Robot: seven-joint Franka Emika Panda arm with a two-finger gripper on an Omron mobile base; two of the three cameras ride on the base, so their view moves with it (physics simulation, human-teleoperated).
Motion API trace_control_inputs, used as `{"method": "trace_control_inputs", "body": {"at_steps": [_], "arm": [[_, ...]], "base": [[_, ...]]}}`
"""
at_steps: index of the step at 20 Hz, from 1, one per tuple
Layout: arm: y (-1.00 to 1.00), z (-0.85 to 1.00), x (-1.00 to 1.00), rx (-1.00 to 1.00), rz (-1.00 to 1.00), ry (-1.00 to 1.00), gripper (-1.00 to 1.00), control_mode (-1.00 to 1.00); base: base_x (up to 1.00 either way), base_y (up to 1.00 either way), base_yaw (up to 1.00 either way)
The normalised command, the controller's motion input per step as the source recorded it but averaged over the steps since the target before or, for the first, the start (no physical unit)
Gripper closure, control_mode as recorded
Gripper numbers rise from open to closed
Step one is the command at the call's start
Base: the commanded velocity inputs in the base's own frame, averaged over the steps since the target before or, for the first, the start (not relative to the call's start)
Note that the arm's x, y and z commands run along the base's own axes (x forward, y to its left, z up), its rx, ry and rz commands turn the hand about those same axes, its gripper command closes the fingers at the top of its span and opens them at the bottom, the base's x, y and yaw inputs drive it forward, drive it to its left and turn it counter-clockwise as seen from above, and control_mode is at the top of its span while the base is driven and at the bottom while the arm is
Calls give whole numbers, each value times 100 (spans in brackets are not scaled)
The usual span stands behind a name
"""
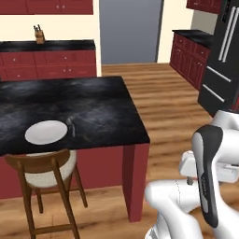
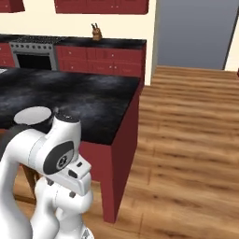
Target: Take the fork and place it on the left side of the plate. Then take the spoon and place it on the right side of the plate. Make sure they're directly next to the plate.
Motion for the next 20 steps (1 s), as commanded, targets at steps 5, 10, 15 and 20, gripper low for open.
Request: {"method": "trace_control_inputs", "body": {"at_steps": [5,10,15,20], "arm": [[0,0,0,0,0,0,-100,100],[0,0,0,0,0,0,-100,100],[0,0,0,0,0,0,-100,100],[0,0,0,0,0,0,-100,100]], "base": [[-7,-92,-8],[25,-93,-2],[92,-61,1],[100,-25,12]]}}
